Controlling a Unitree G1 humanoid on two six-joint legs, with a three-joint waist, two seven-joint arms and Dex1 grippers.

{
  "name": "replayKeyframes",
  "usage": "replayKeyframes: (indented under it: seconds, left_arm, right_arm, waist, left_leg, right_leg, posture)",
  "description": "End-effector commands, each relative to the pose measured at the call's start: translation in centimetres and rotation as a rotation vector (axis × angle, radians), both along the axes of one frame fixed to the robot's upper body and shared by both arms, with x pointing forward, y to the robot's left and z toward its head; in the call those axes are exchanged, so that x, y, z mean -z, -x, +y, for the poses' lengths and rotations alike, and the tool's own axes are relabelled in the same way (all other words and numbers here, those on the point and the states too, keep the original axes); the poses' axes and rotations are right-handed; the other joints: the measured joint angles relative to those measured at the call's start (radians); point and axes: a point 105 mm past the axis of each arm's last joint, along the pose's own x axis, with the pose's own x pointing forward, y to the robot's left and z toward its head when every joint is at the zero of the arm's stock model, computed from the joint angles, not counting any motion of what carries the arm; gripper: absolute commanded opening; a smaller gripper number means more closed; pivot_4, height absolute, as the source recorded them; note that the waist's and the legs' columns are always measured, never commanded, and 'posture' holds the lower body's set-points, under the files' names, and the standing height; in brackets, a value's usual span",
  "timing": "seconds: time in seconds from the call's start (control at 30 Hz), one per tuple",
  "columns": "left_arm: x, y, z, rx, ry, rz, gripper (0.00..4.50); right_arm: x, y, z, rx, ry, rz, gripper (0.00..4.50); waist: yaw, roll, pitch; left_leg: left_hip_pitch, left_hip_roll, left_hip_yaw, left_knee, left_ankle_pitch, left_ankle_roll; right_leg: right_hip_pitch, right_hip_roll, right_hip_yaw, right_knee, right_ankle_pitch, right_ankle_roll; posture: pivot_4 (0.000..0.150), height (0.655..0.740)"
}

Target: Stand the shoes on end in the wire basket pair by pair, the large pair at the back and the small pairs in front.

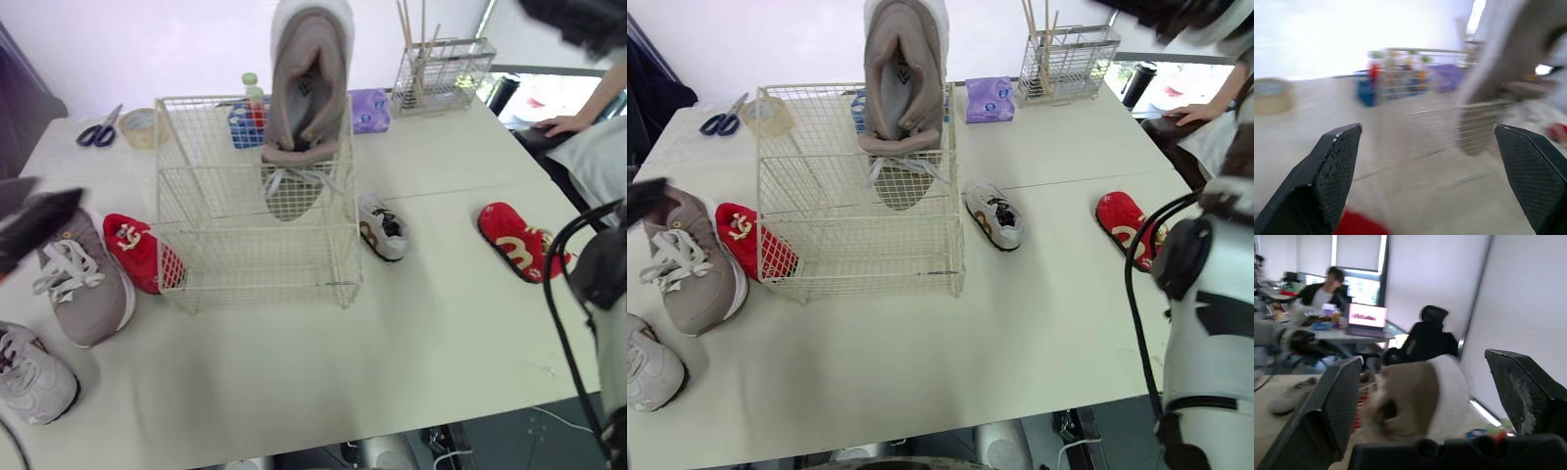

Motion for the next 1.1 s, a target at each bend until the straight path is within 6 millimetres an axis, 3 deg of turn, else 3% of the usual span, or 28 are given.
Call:
replayKeyframes:
  seconds: [0.03, 0.13, 0.23, 0.37, 0.57, 0.77, 1.0, 1.1]
  left_arm:
    - [1.2, 0.0, 5.3, -0.115, -0.059, 0.156, 4.5]
    - [1.9, -1.3, 7.5, -0.133, -0.024, 0.214, 4.5]
    - [4.1, -2.3, 9.2, -0.124, 0.041, 0.344, 4.5]
    - [7.5, -3.9, 10.0, -0.096, 0.136, 0.524, 4.5]
    - [10.4, -7.2, 10.5, -0.101, 0.182, 0.58, 4.5]
    - [13.2, -7.2, 10.9, -0.11, 0.172, 0.659, 4.5]
    - [11.9, -6.7, 12.3, -0.17, 0.241, 0.562, 4.5]
    - [13.3, -6.2, 11.6, -0.113, 0.233, 0.638, 4.5]
  right_arm:
    - [3.5, 3.3, 4.2, -0.156, 0.179, 0.048, 4.36]
    - [4.5, 4.5, 5.6, -0.231, 0.207, 0.089, 4.36]
    - [6.6, 6.0, 7.0, -0.304, 0.348, 0.101, 4.36]
    - [7.6, 6.3, 8.2, -0.311, 0.466, 0.043, 4.36]
    - [8.2, 6.1, 9.7, -0.296, 0.496, -0.036, 4.36]
    - [8.3, 5.8, 9.4, -0.223, 0.489, -0.032, 4.36]
    - [8.1, 5.9, 8.7, -0.16, 0.475, -0.005, 4.36]
    - [8.5, 6.2, 8.6, -0.165, 0.479, 0.025, 4.36]
  waist:
    - [0.004, 0.001, 0.001]
    - [0.023, 0.002, 0.001]
    - [0.04, -0.001, 0.0]
    - [0.037, -0.003, -0.001]
    - [0.036, -0.006, -0.002]
    - [0.032, -0.008, -0.002]
    - [0.034, -0.009, -0.002]
    - [0.034, -0.009, -0.002]
  left_leg:
    - [0.001, 0.0, 0.001, 0.0, 0.0, -0.001]
    - [-0.003, -0.001, 0.0, 0.0, 0.002, -0.003]
    - [-0.004, -0.001, 0.0, 0.001, 0.002, -0.003]
    - [-0.005, -0.002, 0.001, 0.001, 0.001, -0.003]
    - [-0.006, -0.001, 0.002, 0.001, 0.002, -0.003]
    - [-0.006, -0.001, 0.005, 0.003, 0.002, -0.002]
    - [-0.006, 0.0, 0.005, 0.003, 0.002, -0.002]
    - [-0.006, 0.0, 0.005, 0.003, 0.001, -0.002]
  right_leg:
    - [-0.001, 0.0, 0.0, 0.003, 0.0, 0.0]
    - [-0.006, -0.001, 0.0, 0.008, -0.001, -0.001]
    - [-0.007, -0.002, 0.0, 0.007, 0.0, -0.001]
    - [-0.007, -0.002, 0.0, 0.006, 0.0, -0.001]
    - [-0.009, 0.0, 0.0, 0.009, 0.0, -0.001]
    - [-0.011, -0.001, 0.0, 0.009, 0.0, -0.001]
    - [-0.011, -0.002, 0.0, 0.01, 0.0, -0.001]
    - [-0.011, -0.002, 0.0, 0.01, 0.0, -0.001]
  posture:
    - [0.15, 0.74]
    - [0.15, 0.74]
    - [0.15, 0.74]
    - [0.15, 0.74]
    - [0.15, 0.74]
    - [0.15, 0.74]
    - [0.15, 0.74]
    - [0.15, 0.74]
